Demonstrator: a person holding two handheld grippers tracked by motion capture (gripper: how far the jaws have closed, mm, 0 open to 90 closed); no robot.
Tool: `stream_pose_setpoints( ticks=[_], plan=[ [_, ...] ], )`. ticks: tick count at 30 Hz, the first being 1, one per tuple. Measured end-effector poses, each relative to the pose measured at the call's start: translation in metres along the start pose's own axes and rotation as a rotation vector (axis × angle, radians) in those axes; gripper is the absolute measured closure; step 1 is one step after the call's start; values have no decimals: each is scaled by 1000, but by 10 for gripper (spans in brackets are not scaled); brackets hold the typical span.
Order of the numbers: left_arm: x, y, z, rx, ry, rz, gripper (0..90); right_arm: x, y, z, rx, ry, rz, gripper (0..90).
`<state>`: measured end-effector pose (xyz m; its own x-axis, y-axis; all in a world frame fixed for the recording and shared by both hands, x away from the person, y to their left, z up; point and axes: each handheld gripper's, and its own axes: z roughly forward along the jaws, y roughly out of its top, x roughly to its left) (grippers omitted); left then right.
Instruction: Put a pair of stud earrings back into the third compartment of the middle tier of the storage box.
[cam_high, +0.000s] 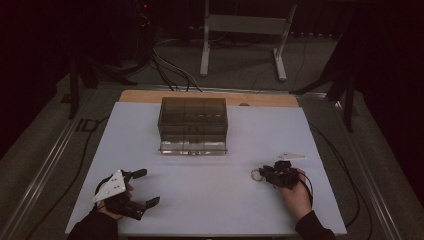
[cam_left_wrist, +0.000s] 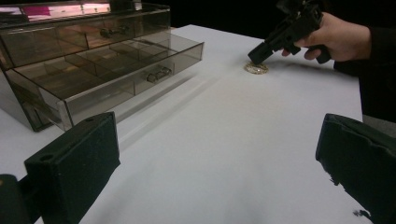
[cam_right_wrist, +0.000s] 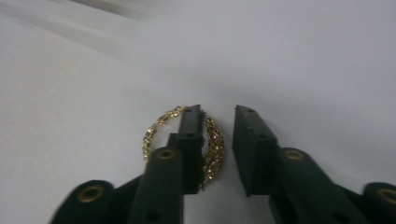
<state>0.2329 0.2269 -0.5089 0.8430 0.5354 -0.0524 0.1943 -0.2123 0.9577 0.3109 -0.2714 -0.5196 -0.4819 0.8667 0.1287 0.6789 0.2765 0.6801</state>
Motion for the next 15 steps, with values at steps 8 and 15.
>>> stream_pose_setpoints(
  ticks=[8,15],
  plan=[
    [0,0,0,3,0,3,5,-2,1,-4,-15,10,5,859],
    [0,0,0,1,2,2,5,3,4,-9,-37,21,-17,865]
  ],
)
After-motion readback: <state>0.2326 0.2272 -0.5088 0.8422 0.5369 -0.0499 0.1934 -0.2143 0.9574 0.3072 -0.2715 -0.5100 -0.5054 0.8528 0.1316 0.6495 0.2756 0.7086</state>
